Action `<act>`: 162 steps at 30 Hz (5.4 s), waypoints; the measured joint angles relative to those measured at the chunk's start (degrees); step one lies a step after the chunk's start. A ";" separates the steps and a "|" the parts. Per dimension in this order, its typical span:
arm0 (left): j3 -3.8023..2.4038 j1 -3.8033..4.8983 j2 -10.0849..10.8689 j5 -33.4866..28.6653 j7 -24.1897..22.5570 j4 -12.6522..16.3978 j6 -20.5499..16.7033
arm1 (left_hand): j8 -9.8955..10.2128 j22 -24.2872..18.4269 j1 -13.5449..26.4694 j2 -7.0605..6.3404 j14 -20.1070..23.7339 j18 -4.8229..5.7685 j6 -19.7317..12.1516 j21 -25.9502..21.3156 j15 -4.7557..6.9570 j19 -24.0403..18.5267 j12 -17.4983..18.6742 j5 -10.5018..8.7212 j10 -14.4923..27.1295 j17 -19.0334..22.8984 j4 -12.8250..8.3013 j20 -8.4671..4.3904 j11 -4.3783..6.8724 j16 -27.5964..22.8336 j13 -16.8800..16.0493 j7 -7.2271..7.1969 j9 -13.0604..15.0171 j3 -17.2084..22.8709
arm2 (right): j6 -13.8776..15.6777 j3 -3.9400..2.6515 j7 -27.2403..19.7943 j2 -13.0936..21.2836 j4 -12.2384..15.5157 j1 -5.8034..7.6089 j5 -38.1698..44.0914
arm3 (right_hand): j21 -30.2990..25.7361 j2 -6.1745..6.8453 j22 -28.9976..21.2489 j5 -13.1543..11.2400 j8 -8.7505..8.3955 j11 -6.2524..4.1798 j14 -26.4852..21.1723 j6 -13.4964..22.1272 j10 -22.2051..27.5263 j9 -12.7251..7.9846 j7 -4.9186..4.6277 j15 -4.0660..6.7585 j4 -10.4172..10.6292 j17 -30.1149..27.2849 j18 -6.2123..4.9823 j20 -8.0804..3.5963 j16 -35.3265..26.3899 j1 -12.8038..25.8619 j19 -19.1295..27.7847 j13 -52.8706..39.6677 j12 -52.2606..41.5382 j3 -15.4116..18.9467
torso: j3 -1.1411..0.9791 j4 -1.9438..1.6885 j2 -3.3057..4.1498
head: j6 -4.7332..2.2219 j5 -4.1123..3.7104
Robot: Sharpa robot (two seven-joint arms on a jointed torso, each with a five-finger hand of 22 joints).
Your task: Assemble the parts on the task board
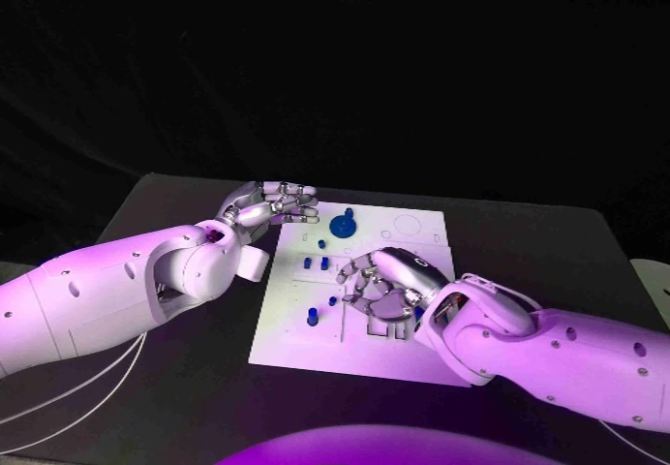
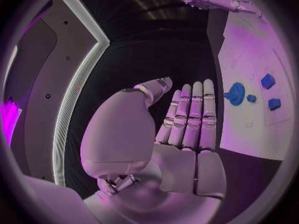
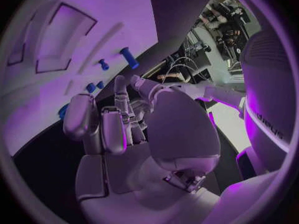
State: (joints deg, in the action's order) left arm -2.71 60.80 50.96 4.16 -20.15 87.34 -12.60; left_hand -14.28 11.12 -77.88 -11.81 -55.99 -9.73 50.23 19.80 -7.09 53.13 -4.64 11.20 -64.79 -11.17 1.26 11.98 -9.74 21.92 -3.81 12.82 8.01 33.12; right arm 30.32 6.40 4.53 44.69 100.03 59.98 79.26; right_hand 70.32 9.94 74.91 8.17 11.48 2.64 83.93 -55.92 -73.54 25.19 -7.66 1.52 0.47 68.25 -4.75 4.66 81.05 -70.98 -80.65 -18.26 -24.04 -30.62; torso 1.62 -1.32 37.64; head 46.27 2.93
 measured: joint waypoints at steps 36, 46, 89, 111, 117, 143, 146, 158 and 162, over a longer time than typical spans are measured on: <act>0.16 -0.14 0.27 0.00 -0.10 0.15 0.94 | 0.00 -0.27 0.00 0.00 0.20 0.00 -0.36 -0.29 -0.20 -0.01 -0.02 0.00 0.41 -0.06 0.00 0.01 0.01 0.00 0.00 0.06 -0.05 0.00 | -9.15 1.25 13.57 19.52 8.42 1.26 -4.69 | 8.34 0.32 0.03 1.48 7.57 -0.89 0.09 4.00 -10.40 14.45 1.25 0.76 11.80 6.71 1.24 -0.66 6.72 6.59 -3.27 -56.69 -58.25 14.16 | 0.07 1.08 -0.42 | 0.13 -4.43; 0.16 -0.15 0.44 0.00 -0.11 0.35 0.94 | 0.00 -0.34 0.00 0.00 0.20 0.00 -0.36 -0.66 -0.20 -0.21 -0.23 0.00 0.60 -0.11 0.00 0.21 -0.18 0.00 0.00 0.06 -0.05 0.00 | -9.33 1.32 15.60 16.96 6.72 -0.32 -1.98 | 8.34 0.31 0.03 1.80 7.56 -0.89 0.09 4.00 -10.39 14.70 1.25 0.76 12.28 6.71 1.24 -0.65 6.71 6.59 -3.27 -56.68 -57.91 14.63 | 0.08 1.05 -0.38 | 0.18 -4.43; 0.16 -0.16 0.79 -0.10 0.23 0.46 1.91 | 0.00 -0.46 0.23 0.22 0.41 -0.01 -0.36 -0.66 0.01 0.00 -0.23 0.00 0.60 -0.16 0.00 0.42 -0.18 0.00 0.00 0.06 -0.09 0.00 | -5.40 1.28 20.11 11.53 4.36 -3.49 3.54 | 8.06 -2.36 0.00 5.81 8.95 -1.62 0.10 2.98 -10.50 16.33 1.44 1.18 15.21 6.68 1.23 -0.86 6.71 1.88 -3.47 -56.65 -57.37 15.50 | 0.03 1.16 -0.43 | 0.37 -4.64; 0.16 -0.16 0.73 -0.11 0.35 0.46 2.14 | 0.00 -0.45 0.22 0.22 0.41 -0.01 -0.36 -0.66 0.01 0.00 -0.22 0.00 0.59 -0.14 0.00 0.41 -0.18 0.00 0.00 0.06 -0.09 0.00 | -1.28 1.03 19.28 8.85 6.93 -2.44 -1.56 | 8.06 -3.99 0.04 6.47 9.04 -2.14 0.10 2.47 -10.39 16.33 0.92 1.57 16.45 6.67 1.24 -1.48 6.71 2.59 -3.24 -56.65 -57.37 16.01 | 0.09 1.15 -0.41 | 0.21 -4.63; 0.16 -0.16 0.74 -0.11 0.38 0.51 2.20 | 0.00 -0.46 0.22 0.22 0.41 0.00 -0.36 -0.66 0.01 0.00 -0.22 0.00 0.59 -0.14 0.00 0.41 -0.18 0.00 0.00 0.06 -0.09 0.00 | -2.87 1.05 19.23 7.33 6.00 -2.47 -2.72 | 7.84 -6.59 0.04 5.38 10.62 -2.34 -0.01 2.05 -10.60 18.37 0.90 1.69 16.37 6.67 1.24 -1.69 6.71 9.72 -3.45 -56.65 -57.37 18.79 | 0.09 1.08 -0.37 | 0.30 -4.60; 0.16 -0.17 0.89 -0.11 0.65 0.70 2.54 | 0.00 -0.73 0.22 0.22 0.61 -0.01 -0.56 -1.19 -0.20 0.00 -0.40 0.00 1.01 -0.24 0.00 0.41 -0.19 0.00 0.00 -0.14 -0.08 0.00 | -5.62 1.09 19.51 4.38 2.72 -2.61 -4.03 | 5.66 -6.85 0.02 -5.23 11.35 -3.12 0.10 -0.24 -10.14 20.06 3.68 1.98 16.44 6.66 1.24 -1.89 6.70 15.47 -3.24 -56.69 -54.64 27.13 | 0.04 1.15 -0.36 | 0.48 -4.36; 0.16 -0.17 0.91 -0.10 0.70 0.71 2.62 | 0.00 -0.73 0.22 0.22 0.61 -0.01 -0.56 -1.19 -0.20 0.00 -0.40 0.00 1.02 -0.24 0.00 0.41 -0.19 0.00 0.00 -0.14 -0.08 0.00 | -5.56 1.09 19.51 4.26 2.57 -2.63 -4.03 | 4.67 -6.38 0.02 -5.22 11.35 -2.73 0.10 0.54 -8.73 20.19 3.49 1.98 16.45 6.66 1.24 -1.89 6.37 16.48 -3.24 -56.69 -52.88 29.46 | 0.04 1.15 -0.37 | 0.46 -4.39; 0.16 -0.17 1.01 -0.10 0.81 0.73 2.72 | 0.00 -0.73 0.22 0.22 0.61 -0.01 -0.55 -1.17 -0.20 0.00 -0.40 0.00 1.01 -0.24 0.00 0.41 -0.19 -0.22 0.00 -0.14 -0.13 0.00 | -4.74 1.10 19.06 4.57 3.06 -2.77 -4.06 | 3.87 -6.55 0.01 -5.22 11.09 -2.53 0.10 1.02 -8.13 20.56 3.41 1.98 16.44 6.66 1.24 -1.89 6.05 17.37 -3.24 -56.68 -51.26 33.39 | 0.03 1.15 -0.39 | 0.51 -4.39; 0.16 -0.17 1.01 -0.10 0.83 0.73 2.74 | 0.00 -0.73 0.22 0.22 0.61 -0.01 -0.55 -1.17 -0.20 0.00 -0.40 0.00 1.01 -0.23 0.00 0.41 -0.19 -0.22 0.00 -0.14 -0.13 0.00 | -4.35 1.10 18.77 5.10 3.82 -2.84 -4.06 | 3.99 -7.40 0.01 -5.22 11.09 -2.53 0.10 1.02 -8.13 20.78 3.41 1.98 16.43 6.66 1.24 -1.89 6.05 16.51 -3.24 -56.68 -51.26 34.14 | 0.01 1.15 -0.41 | 0.44 -4.38</act>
State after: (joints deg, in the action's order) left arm -2.55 60.63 51.97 4.07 -19.32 88.06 -9.86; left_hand -14.28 10.39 -77.66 -11.59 -55.38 -9.74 49.67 18.63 -7.29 53.13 -5.04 11.20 -63.78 -11.40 1.26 12.40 -9.93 21.69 -3.81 12.68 7.88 33.12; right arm 25.98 7.50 23.30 49.79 103.85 57.15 75.21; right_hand 74.31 2.54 74.91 2.95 22.57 0.11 84.03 -54.89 -81.67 45.97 -4.25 3.50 16.90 74.91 -3.51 2.78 87.10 -54.47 -83.89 -74.94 -75.30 3.52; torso 1.63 -0.16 37.24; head 46.72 -1.45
